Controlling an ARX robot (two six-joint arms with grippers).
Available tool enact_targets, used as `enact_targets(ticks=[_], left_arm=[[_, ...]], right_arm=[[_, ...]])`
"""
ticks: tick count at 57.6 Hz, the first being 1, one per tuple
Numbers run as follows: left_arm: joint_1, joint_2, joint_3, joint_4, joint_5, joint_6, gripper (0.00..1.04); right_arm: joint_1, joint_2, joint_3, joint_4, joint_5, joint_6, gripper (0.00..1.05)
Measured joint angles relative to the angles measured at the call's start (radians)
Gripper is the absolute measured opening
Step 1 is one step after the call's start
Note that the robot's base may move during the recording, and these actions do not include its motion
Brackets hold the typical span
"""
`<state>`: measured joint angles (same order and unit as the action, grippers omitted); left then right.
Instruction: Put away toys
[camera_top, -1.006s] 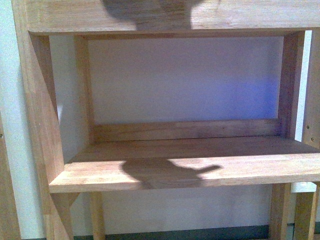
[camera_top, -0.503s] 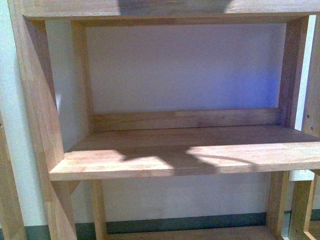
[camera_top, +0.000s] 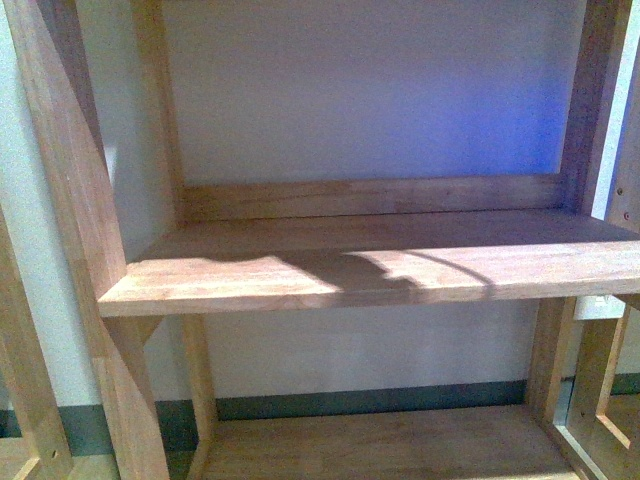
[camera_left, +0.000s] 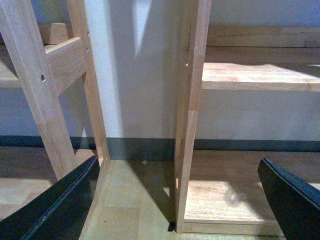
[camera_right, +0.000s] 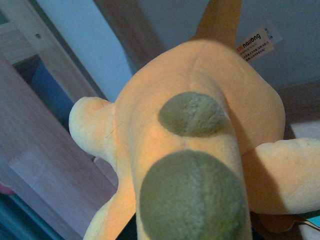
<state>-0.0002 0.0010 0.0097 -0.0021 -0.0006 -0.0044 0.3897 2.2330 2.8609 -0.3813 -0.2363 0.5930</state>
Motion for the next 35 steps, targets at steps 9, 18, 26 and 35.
enact_targets(ticks=[9,18,26,35], left_arm=[[0.0,0.0,0.0,0.0,0.0,0.0,0.98],[0.0,0.0,0.0,0.0,0.0,0.0,0.98],[0.0,0.0,0.0,0.0,0.0,0.0,0.98],[0.0,0.0,0.0,0.0,0.0,0.0,0.98]], right_arm=[[0.014,0.026,0.023,0.019,-0.039,-0.004,0.09],[0.017,0.051,0.026,0.047,-0.066,0.014,0.09],[0.017,0.073,0.03,0.079,-0.096,0.048,0.09],[0.029,0.09,0.032,0.107,-0.136,0.072,0.09]])
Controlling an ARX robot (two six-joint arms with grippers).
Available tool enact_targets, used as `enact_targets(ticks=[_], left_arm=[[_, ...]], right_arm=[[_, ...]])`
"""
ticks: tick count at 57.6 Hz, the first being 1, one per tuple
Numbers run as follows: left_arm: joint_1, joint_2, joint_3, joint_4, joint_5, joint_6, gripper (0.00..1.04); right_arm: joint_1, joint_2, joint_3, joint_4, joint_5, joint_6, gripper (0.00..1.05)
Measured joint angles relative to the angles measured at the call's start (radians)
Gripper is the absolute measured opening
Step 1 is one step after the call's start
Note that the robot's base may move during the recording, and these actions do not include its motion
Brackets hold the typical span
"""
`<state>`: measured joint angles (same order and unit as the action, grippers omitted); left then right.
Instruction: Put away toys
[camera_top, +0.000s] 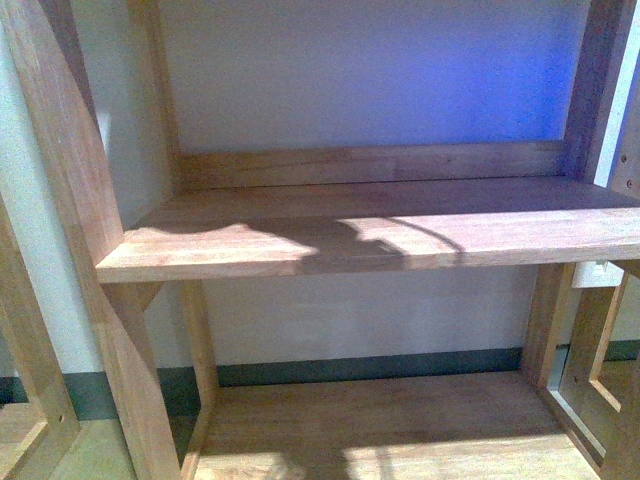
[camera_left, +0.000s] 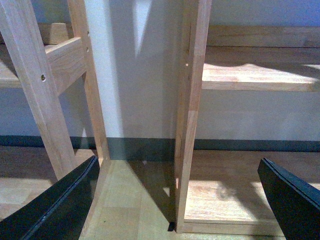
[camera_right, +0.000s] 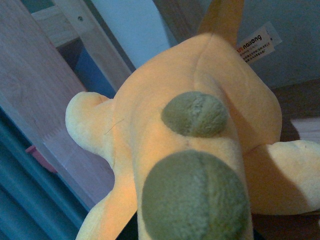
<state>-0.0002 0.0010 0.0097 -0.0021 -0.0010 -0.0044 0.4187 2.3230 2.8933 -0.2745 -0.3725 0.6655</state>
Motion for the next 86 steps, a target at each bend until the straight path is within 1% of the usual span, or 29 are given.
enact_targets(ticks=[8,11,14,20,23,26,27,28,29,30,31,33,34,36,37,40,41,43,47,49,52,53,55,56,58,61,63,76,86], left_arm=[[0.0,0.0,0.0,0.0,0.0,0.0,0.98],[0.0,0.0,0.0,0.0,0.0,0.0,0.98],[0.0,0.0,0.0,0.0,0.0,0.0,0.98],[0.0,0.0,0.0,0.0,0.0,0.0,0.98],[0.0,0.0,0.0,0.0,0.0,0.0,0.98],[0.0,0.0,0.0,0.0,0.0,0.0,0.98],[0.0,0.0,0.0,0.0,0.0,0.0,0.98],[0.0,0.0,0.0,0.0,0.0,0.0,0.98],[0.0,0.0,0.0,0.0,0.0,0.0,0.98],[0.0,0.0,0.0,0.0,0.0,0.0,0.98],[0.0,0.0,0.0,0.0,0.0,0.0,0.98],[0.0,0.0,0.0,0.0,0.0,0.0,0.98],[0.0,0.0,0.0,0.0,0.0,0.0,0.98],[0.0,0.0,0.0,0.0,0.0,0.0,0.98],[0.0,0.0,0.0,0.0,0.0,0.0,0.98],[0.0,0.0,0.0,0.0,0.0,0.0,0.98],[0.0,0.0,0.0,0.0,0.0,0.0,0.98],[0.0,0.0,0.0,0.0,0.0,0.0,0.98],[0.0,0.0,0.0,0.0,0.0,0.0,0.98],[0.0,0.0,0.0,0.0,0.0,0.0,0.98],[0.0,0.0,0.0,0.0,0.0,0.0,0.98],[0.0,0.0,0.0,0.0,0.0,0.0,0.98],[0.0,0.0,0.0,0.0,0.0,0.0,0.98],[0.0,0.0,0.0,0.0,0.0,0.0,0.98],[0.0,0.0,0.0,0.0,0.0,0.0,0.98],[0.0,0.0,0.0,0.0,0.0,0.0,0.98],[0.0,0.0,0.0,0.0,0.0,0.0,0.98],[0.0,0.0,0.0,0.0,0.0,0.0,0.98],[0.0,0.0,0.0,0.0,0.0,0.0,0.98]], right_arm=[[0.014,0.003,0.0,0.004,-0.01,-0.01,0.09],[0.019,0.003,0.001,-0.002,-0.005,-0.015,0.22],[0.021,0.003,0.001,-0.002,-0.002,-0.02,0.26],[0.016,0.003,0.002,-0.001,0.013,-0.043,0.49],[0.014,0.003,0.003,-0.001,0.016,-0.051,0.52],[0.008,0.003,0.002,-0.002,0.022,-0.06,0.64],[0.008,0.003,0.002,-0.002,0.022,-0.06,0.64],[0.004,0.002,0.002,-0.002,0.025,-0.068,0.7],[0.004,0.002,0.002,-0.002,0.025,-0.068,0.7],[0.0,0.0,0.002,-0.002,0.027,-0.076,0.75],[0.0,0.0,0.002,-0.002,0.027,-0.076,0.75],[-0.005,-0.002,0.002,-0.002,0.028,-0.089,0.82],[-0.005,-0.002,0.002,-0.002,0.028,-0.089,0.82],[-0.012,-0.005,0.002,-0.002,0.029,-0.1,0.88],[-0.012,-0.005,0.002,-0.002,0.029,-0.1,0.88],[-0.021,-0.011,0.002,-0.006,0.029,-0.116,0.99],[-0.021,-0.011,0.002,-0.006,0.029,-0.116,0.99],[-0.026,-0.017,0.002,-0.01,0.028,-0.125,1.04],[-0.031,-0.024,0.002,-0.015,0.027,-0.133,1.01],[-0.036,-0.034,0.002,-0.018,0.021,-0.147,0.94],[-0.039,-0.043,0.002,-0.023,0.015,-0.166,0.9],[-0.039,-0.043,0.002,-0.023,0.015,-0.166,0.9],[-0.044,-0.056,0.002,-0.024,0.012,-0.178,0.96],[-0.044,-0.056,0.002,-0.024,0.012,-0.178,0.96],[-0.048,-0.068,0.002,-0.03,0.01,-0.191,1.03],[-0.05,-0.075,0.002,-0.03,0.01,-0.191,1.04],[-0.054,-0.098,-0.008,-0.032,0.005,-0.211,0.98],[-0.056,-0.425,-0.44,0.191,-0.005,-0.246,0.98],[-0.044,-0.687,-0.756,0.293,0.071,-0.304,0.98]])
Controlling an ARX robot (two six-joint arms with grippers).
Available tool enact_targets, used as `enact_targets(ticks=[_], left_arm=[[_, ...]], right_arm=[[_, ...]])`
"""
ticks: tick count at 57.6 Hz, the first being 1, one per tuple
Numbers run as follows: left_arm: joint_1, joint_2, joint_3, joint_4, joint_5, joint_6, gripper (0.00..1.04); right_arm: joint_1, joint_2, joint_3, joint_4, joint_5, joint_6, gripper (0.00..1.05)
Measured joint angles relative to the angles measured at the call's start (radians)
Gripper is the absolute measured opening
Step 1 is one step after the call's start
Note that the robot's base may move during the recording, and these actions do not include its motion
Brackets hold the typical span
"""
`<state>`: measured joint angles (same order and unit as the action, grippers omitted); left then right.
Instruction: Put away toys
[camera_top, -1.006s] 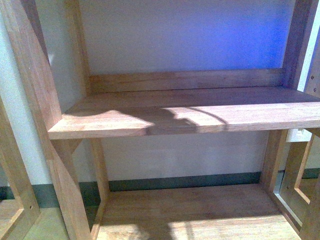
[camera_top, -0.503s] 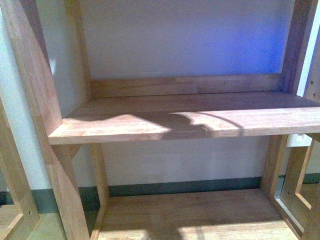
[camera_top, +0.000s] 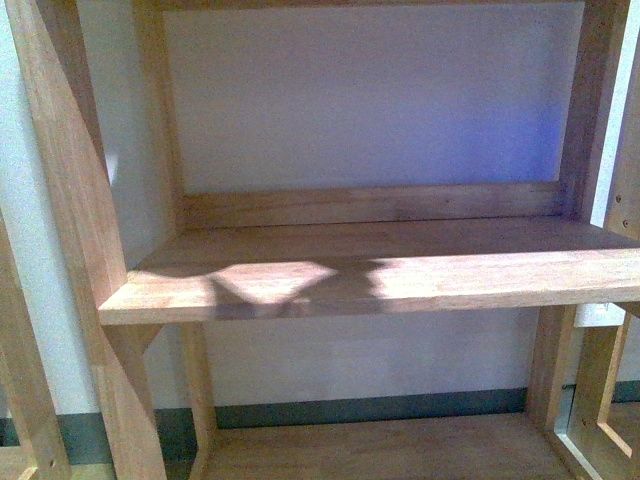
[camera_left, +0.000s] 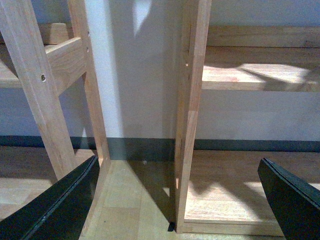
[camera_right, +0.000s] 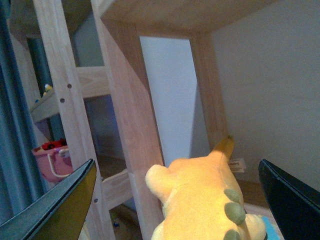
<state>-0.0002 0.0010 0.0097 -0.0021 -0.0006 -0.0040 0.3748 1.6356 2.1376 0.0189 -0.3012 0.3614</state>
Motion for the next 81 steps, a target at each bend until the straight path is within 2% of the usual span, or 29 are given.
enact_targets(ticks=[4,13,20,29,38,54,61,66,67,69,73,79,81], left_arm=[[0.0,0.0,0.0,0.0,0.0,0.0,0.98],[0.0,0.0,0.0,0.0,0.0,0.0,0.98],[0.0,0.0,0.0,0.0,0.0,0.0,0.98],[0.0,0.0,0.0,0.0,0.0,0.0,0.98],[0.0,0.0,0.0,0.0,0.0,0.0,0.98],[0.0,0.0,0.0,0.0,0.0,0.0,0.98],[0.0,0.0,0.0,0.0,0.0,0.0,0.98],[0.0,0.0,0.0,0.0,0.0,0.0,0.98],[0.0,0.0,0.0,0.0,0.0,0.0,0.98],[0.0,0.0,0.0,0.0,0.0,0.0,0.98],[0.0,0.0,0.0,0.0,0.0,0.0,0.98],[0.0,0.0,0.0,0.0,0.0,0.0,0.98],[0.0,0.0,0.0,0.0,0.0,0.0,0.98]], right_arm=[[0.006,-0.084,-0.11,0.009,0.071,-0.055,0.98],[0.021,-0.314,-0.506,0.162,0.406,-0.362,0.98],[0.021,-0.447,-0.689,0.258,0.512,-0.476,0.98],[0.007,-0.646,-0.924,0.314,0.57,-0.521,0.98],[-0.037,-0.823,-1.165,0.314,0.583,-0.529,0.98],[-0.186,-1.159,-1.542,0.186,0.535,-0.462,0.98],[-0.192,-1.292,-1.67,0.18,0.548,-0.435,0.98],[-0.222,-1.311,-1.662,-0.017,0.46,-0.404,0.86],[-0.253,-1.32,-1.67,-0.076,0.396,-0.4,0.82],[-0.295,-1.331,-1.69,-0.123,0.345,-0.396,0.77],[-0.348,-1.352,-1.737,-0.138,0.313,-0.386,0.68],[-0.368,-1.389,-1.797,-0.123,0.307,-0.377,0.52],[-0.369,-1.411,-1.827,-0.109,0.303,-0.376,0.43]])
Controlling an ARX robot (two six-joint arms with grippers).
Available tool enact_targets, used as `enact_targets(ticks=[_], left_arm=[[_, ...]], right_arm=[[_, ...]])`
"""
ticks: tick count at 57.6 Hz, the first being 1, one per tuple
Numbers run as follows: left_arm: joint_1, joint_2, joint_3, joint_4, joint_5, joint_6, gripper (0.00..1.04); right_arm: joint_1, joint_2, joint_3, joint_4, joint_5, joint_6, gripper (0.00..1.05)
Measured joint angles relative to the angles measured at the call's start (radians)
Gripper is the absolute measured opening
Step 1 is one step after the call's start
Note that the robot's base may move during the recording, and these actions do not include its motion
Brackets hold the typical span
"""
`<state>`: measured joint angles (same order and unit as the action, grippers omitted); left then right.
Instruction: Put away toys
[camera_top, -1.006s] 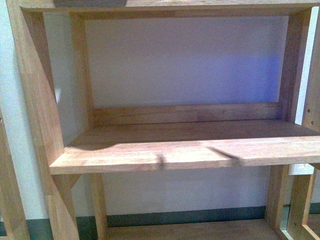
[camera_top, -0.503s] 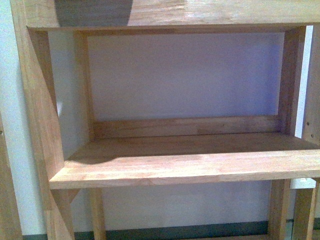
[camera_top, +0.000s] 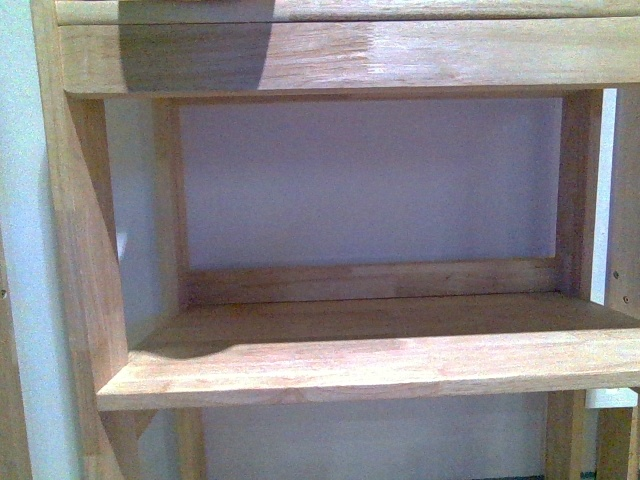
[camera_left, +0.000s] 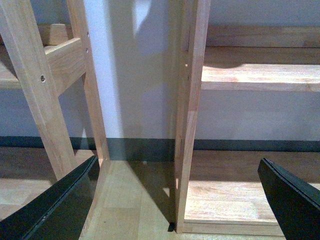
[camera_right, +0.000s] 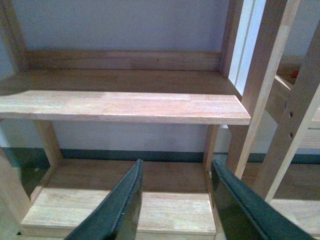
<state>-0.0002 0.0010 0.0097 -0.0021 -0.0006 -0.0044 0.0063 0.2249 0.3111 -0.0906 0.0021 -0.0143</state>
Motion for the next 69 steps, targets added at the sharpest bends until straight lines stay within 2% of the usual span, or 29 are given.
enact_targets(ticks=[14,69], left_arm=[[0.0,0.0,0.0,0.0,0.0,0.0,0.98],[0.0,0.0,0.0,0.0,0.0,0.0,0.98]], right_arm=[[-0.002,-0.066,-0.112,0.041,0.0,0.0,0.03],[-0.003,-0.197,-0.281,0.087,-0.001,0.0,0.04]])
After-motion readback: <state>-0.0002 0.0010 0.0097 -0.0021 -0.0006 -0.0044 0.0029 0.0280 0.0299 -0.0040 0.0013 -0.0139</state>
